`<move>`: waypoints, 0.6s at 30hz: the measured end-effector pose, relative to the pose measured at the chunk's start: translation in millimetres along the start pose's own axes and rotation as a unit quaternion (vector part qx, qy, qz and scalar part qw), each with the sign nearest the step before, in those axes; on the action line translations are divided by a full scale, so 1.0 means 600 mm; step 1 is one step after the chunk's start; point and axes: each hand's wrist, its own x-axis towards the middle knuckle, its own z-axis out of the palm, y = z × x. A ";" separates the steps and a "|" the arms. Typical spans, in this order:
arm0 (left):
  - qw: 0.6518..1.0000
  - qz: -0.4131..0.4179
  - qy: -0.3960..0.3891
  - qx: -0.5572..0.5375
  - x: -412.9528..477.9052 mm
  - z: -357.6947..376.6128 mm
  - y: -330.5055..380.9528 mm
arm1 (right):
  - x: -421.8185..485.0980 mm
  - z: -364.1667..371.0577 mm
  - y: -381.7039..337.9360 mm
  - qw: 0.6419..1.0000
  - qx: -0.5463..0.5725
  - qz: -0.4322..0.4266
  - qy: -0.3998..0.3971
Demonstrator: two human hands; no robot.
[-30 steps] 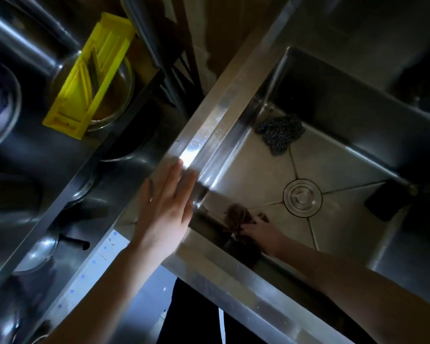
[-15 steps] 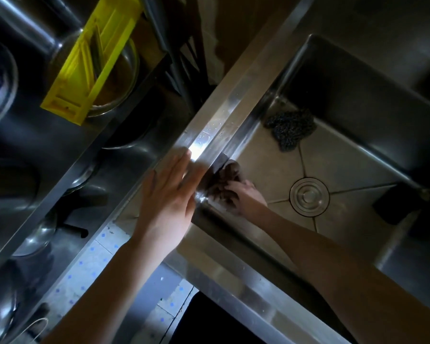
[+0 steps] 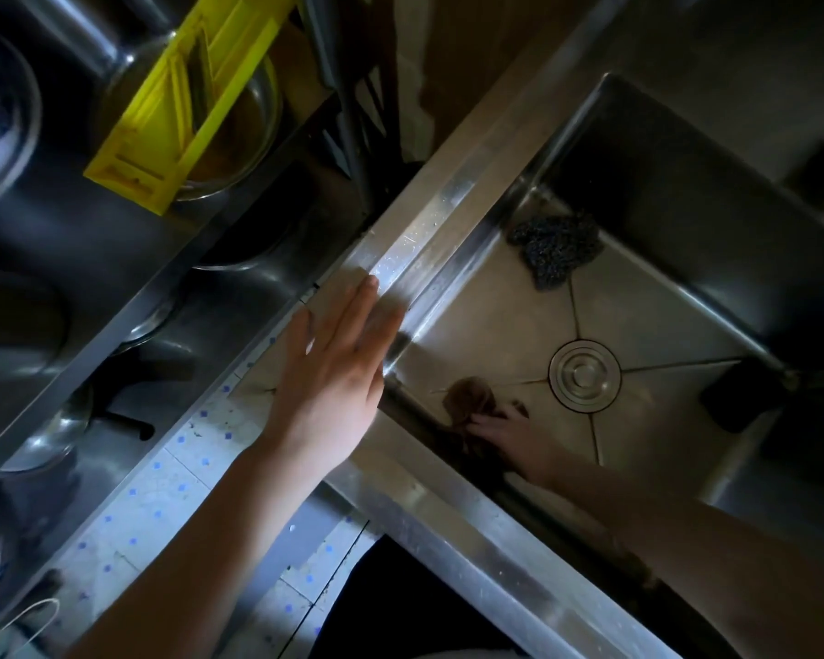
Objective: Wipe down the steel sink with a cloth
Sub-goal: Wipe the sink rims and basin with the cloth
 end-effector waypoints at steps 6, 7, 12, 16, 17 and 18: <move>1.000 -0.009 -0.002 -0.018 -0.038 0.010 0.018 | 0.119 -0.051 -0.051 0.999 -0.022 0.041 0.019; 1.000 -0.012 -0.004 -0.023 -0.047 0.011 0.024 | 0.131 -0.061 -0.060 0.998 -0.014 0.058 0.028; 0.998 0.007 0.019 -0.053 -0.094 0.020 0.050 | 0.141 -0.072 -0.076 0.999 0.000 0.051 0.011; 0.995 0.033 0.037 -0.085 -0.129 0.027 0.072 | 0.079 -0.034 -0.053 1.000 0.006 0.010 -0.008; 0.994 0.037 0.034 -0.093 -0.137 0.029 0.078 | 0.055 -0.021 -0.045 1.000 -0.024 -0.002 0.005; 0.994 0.037 0.028 -0.099 -0.144 0.032 0.084 | 0.030 -0.008 -0.034 0.999 -0.037 -0.004 0.004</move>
